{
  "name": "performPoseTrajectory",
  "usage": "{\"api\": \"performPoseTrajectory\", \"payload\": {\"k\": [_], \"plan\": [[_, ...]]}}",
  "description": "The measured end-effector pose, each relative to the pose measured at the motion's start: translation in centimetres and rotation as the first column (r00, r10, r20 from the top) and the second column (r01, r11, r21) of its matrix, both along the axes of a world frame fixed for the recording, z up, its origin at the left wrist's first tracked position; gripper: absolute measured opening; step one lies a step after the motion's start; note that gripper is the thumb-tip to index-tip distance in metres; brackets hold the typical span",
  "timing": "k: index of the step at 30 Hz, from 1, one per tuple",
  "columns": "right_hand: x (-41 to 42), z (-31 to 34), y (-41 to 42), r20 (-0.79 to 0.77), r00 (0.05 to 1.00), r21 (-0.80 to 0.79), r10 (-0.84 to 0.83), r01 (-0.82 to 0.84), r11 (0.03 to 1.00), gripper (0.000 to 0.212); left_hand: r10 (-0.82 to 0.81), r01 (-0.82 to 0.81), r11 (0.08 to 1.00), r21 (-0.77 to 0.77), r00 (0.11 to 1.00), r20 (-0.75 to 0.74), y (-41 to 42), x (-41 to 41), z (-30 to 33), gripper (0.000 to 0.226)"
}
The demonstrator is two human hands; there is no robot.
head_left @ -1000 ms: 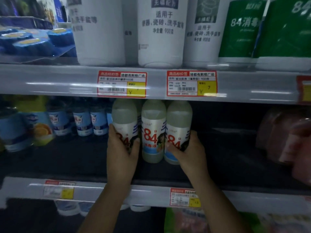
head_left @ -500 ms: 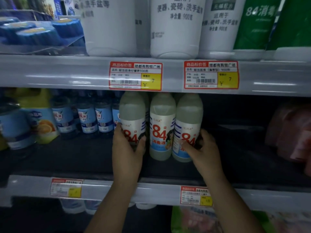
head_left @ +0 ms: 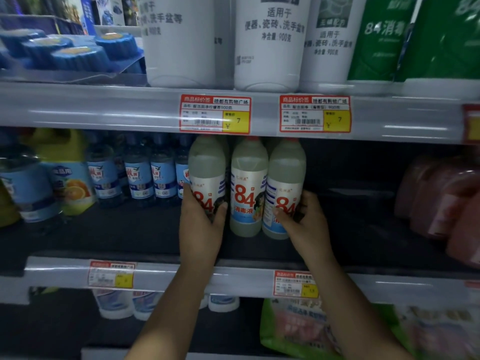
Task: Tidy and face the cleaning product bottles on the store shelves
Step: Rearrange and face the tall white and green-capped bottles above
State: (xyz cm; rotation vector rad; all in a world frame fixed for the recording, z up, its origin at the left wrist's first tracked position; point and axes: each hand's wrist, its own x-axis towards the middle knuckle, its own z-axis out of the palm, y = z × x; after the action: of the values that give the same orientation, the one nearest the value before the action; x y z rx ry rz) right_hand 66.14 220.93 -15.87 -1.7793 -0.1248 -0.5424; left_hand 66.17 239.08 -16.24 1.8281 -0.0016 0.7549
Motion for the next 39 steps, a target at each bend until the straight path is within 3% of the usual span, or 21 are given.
{"api": "performPoseTrajectory", "payload": {"k": [3, 8, 12, 15, 21, 23, 26, 31, 34, 39], "plan": [[-0.2, 0.3, 0.2, 0.032, 0.999, -0.033, -0.034, 0.035, 0.999, 0.06, 0.101, -0.1, 0.992, 0.08, 0.995, -0.004, -0.2, 0.0, -0.1, 0.086], [-2.0, 1.5, 1.1, 0.166, 0.973, -0.177, -0.16, 0.189, 0.966, 0.089, 0.234, -0.255, 0.922, 0.291, 0.967, 0.103, -1.3, -2.3, 1.2, 0.077], [-5.7, 2.1, 1.9, 0.312, 0.948, -0.343, -0.061, 0.173, 0.923, 0.067, 0.085, -0.158, 0.934, 0.322, 0.97, 0.23, -2.3, -5.7, 0.7, 0.07], [-8.3, 3.6, 2.6, 0.436, 0.899, -0.39, 0.031, 0.159, 0.907, 0.044, -0.039, -0.088, 0.948, 0.307, 0.922, 0.385, -3.3, -8.6, 2.3, 0.056], [-11.7, 12.0, 3.1, 0.736, 0.668, -0.365, 0.111, 0.253, 0.896, 0.023, -0.163, -0.131, 0.926, 0.355, 0.71, 0.685, -3.4, -11.5, 10.7, 0.038], [-11.6, 14.9, 3.0, 0.785, 0.609, -0.348, 0.113, 0.284, 0.893, 0.022, -0.171, -0.162, 0.907, 0.389, 0.703, 0.69, -2.9, -11.2, 13.5, 0.038], [-10.4, 19.1, 2.6, 0.764, 0.64, -0.34, 0.076, 0.3, 0.891, 0.027, -0.139, -0.187, 0.869, 0.459, 0.798, 0.587, -2.7, -10.1, 17.2, 0.044], [-6.7, 23.9, 2.2, 0.479, 0.876, -0.448, 0.054, 0.191, 0.873, 0.058, -0.049, -0.227, 0.848, 0.478, 0.866, 0.497, -3.4, -7.6, 21.4, 0.049], [-4.9, 23.9, 2.2, 0.359, 0.928, -0.457, 0.101, 0.08, 0.886, 0.05, -0.014, -0.274, 0.842, 0.466, 0.851, 0.525, -3.6, -6.7, 21.7, 0.048], [-4.1, 23.4, 1.9, 0.289, 0.944, -0.471, 0.162, -0.007, 0.882, 0.042, 0.208, -0.428, 0.866, 0.257, 0.777, 0.594, -1.1, -6.0, 22.0, 0.059]]}}
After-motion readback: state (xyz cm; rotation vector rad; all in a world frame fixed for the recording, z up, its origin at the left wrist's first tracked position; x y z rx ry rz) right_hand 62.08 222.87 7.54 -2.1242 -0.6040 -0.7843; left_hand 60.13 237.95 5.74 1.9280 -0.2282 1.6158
